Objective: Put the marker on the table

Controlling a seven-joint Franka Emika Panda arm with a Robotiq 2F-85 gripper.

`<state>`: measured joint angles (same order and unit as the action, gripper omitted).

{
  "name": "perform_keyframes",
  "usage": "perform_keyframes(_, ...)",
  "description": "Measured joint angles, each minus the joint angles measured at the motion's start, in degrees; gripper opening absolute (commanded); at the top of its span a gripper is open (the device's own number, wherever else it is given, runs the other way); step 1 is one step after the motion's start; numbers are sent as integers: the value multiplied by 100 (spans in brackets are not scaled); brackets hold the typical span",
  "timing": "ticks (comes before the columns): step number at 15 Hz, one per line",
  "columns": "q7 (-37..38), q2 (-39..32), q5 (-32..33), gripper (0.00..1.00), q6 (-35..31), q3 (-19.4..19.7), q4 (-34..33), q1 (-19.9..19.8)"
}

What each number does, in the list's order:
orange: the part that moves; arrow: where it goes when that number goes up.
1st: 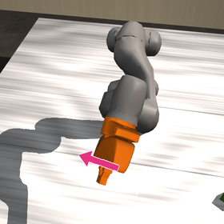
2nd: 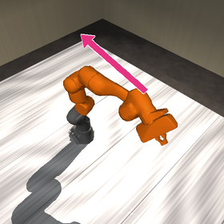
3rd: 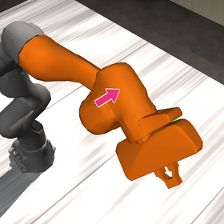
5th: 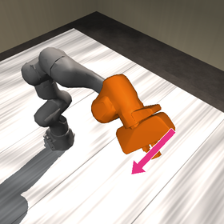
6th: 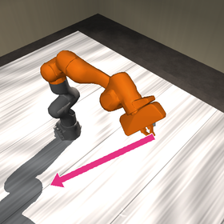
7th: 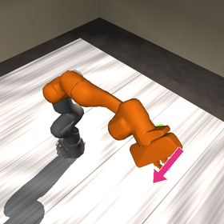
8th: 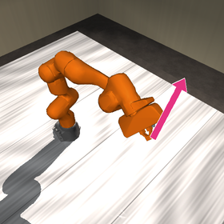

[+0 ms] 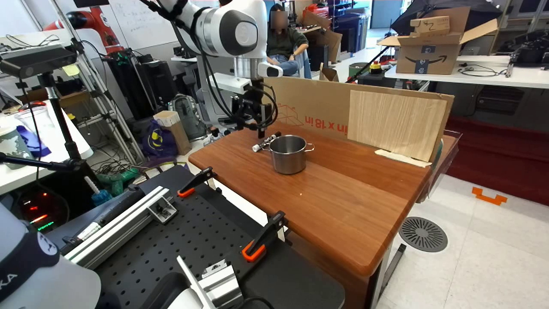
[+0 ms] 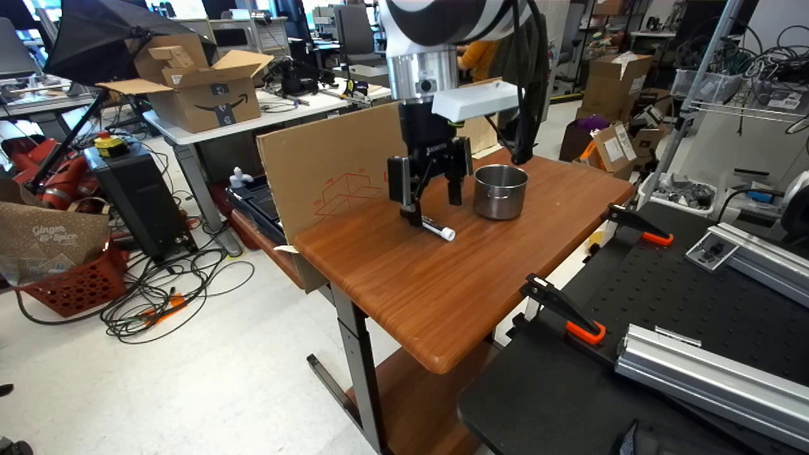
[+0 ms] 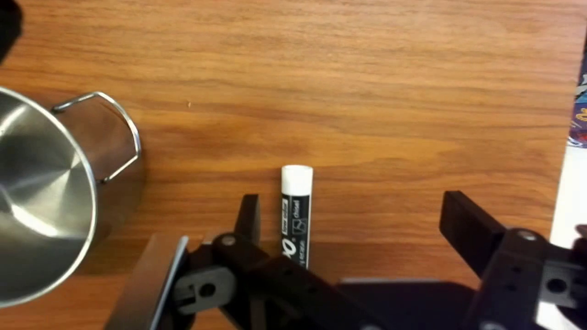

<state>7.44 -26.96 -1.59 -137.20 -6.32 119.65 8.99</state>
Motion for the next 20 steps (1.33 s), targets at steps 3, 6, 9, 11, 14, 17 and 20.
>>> perform_keyframes(3,-25,464,-104,100,16,-86,145,-2)
perform_keyframes(6,-139,966,-359,100,36,-135,333,-6)
perform_keyframes(9,-231,1326,-527,100,46,-140,537,-12)
perform_keyframes(11,-247,1339,-536,100,46,-140,587,-18)
perform_keyframes(14,-254,1339,-536,100,45,-142,602,-25)
perform_keyframes(17,-259,1339,-536,100,45,-143,602,-26)
perform_keyframes(20,-261,1339,-537,100,45,-143,602,-26)
